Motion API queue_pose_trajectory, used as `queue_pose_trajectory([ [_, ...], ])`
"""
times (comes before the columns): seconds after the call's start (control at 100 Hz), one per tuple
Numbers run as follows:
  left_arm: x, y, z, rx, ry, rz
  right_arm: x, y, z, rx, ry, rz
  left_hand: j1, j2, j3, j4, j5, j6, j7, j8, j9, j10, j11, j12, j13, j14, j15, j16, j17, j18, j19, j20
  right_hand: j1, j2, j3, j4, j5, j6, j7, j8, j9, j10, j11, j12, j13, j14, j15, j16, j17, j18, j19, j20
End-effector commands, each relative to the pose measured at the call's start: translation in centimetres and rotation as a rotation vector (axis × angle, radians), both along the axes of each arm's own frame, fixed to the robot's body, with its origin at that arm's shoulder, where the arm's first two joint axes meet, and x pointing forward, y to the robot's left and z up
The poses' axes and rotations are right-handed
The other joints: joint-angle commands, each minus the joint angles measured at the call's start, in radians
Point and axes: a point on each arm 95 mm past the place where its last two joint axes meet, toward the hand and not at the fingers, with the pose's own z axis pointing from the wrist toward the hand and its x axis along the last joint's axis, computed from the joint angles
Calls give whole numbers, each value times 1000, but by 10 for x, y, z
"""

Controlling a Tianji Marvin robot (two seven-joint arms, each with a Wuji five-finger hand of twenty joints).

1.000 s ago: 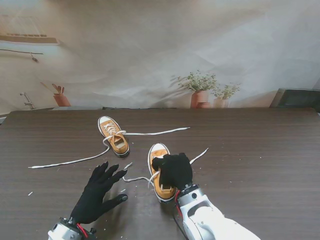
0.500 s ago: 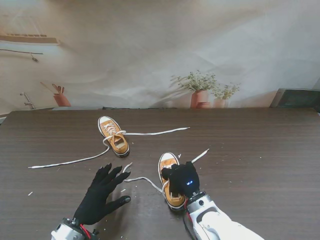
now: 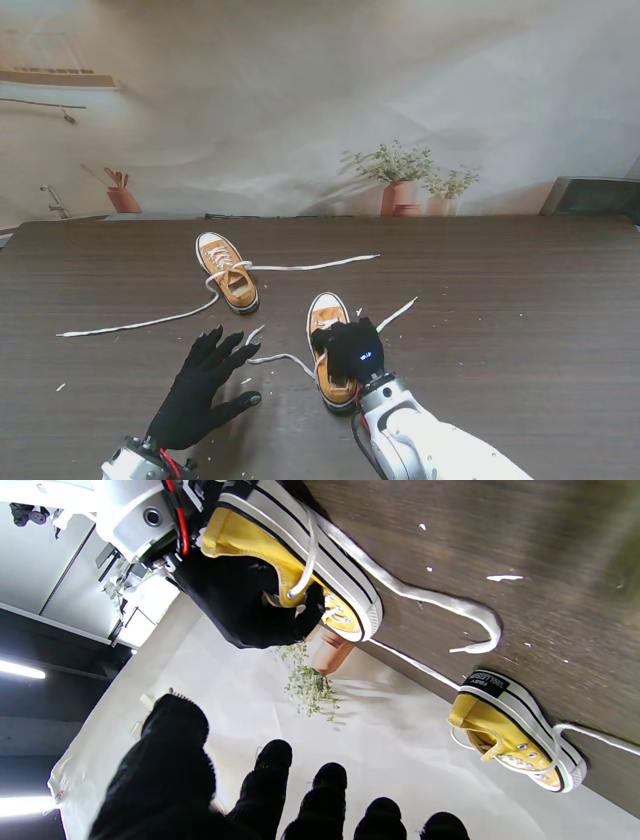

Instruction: Tie the shoelaces into a bow on the shoes

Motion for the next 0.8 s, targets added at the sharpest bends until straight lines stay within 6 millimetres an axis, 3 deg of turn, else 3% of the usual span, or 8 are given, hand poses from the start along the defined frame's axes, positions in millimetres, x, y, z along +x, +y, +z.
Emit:
queue_pose_trajectory([
  [0.0, -1, -2, 2, 4, 3, -12, 5, 14, 2, 13, 14, 1, 20, 16, -18, -14, 18, -10, -4, -14, -2, 8, -8, 21, 4, 2, 0, 27, -6, -13, -10, 7, 67, 103, 15, 5, 80, -4, 150, 58, -15, -17, -45, -33, 17, -36, -27, -17, -1, 6, 15, 9],
  [0.21, -2, -1, 3, 3, 2, -10, 9, 23, 2, 26, 24, -1, 19, 16, -19, -15, 19, -10, -4, -14, -2, 7, -8, 21, 5, 2, 0, 27, -6, -13, -10, 7, 71, 119, -2, 3, 68, -5, 153, 46, -27, -18, -48, -44, 16, -28, -47, -28, -16, 4, 7, 7],
  [0.62, -3, -1, 3, 5, 3, -10, 11, -21, 3, -46, -10, -82, 20, 15, -19, -14, 20, -9, -3, -14, -2, 8, -8, 20, 4, 3, -1, 26, -6, -13, -10, 7, 88, 157, -55, -4, 45, -5, 149, 21, -65, -14, -60, -62, 14, -4, -107, -61, -69, 4, -19, 10],
  [0.73, -3, -2, 3, 7, 0, -13, 11, -24, -2, -67, 6, -77, 19, 15, -19, -14, 19, -9, -4, -14, -2, 8, -8, 20, 5, 3, 0, 26, -6, -13, -10, 7, 89, 142, -68, -21, 33, -16, 124, -65, -98, -21, -77, -76, 16, -1, -177, -97, -110, -18, -49, 11],
  [0.79, -4, -2, 3, 8, 2, -16, 11, -25, -6, -82, 23, -76, 19, 17, -19, -14, 19, -10, -4, -14, -2, 8, -8, 21, 4, 3, -1, 26, -6, -13, -10, 7, 89, 122, -74, -35, 15, -21, 116, -158, -134, -19, -89, -86, 17, -1, -232, -126, -145, -33, -72, 14],
])
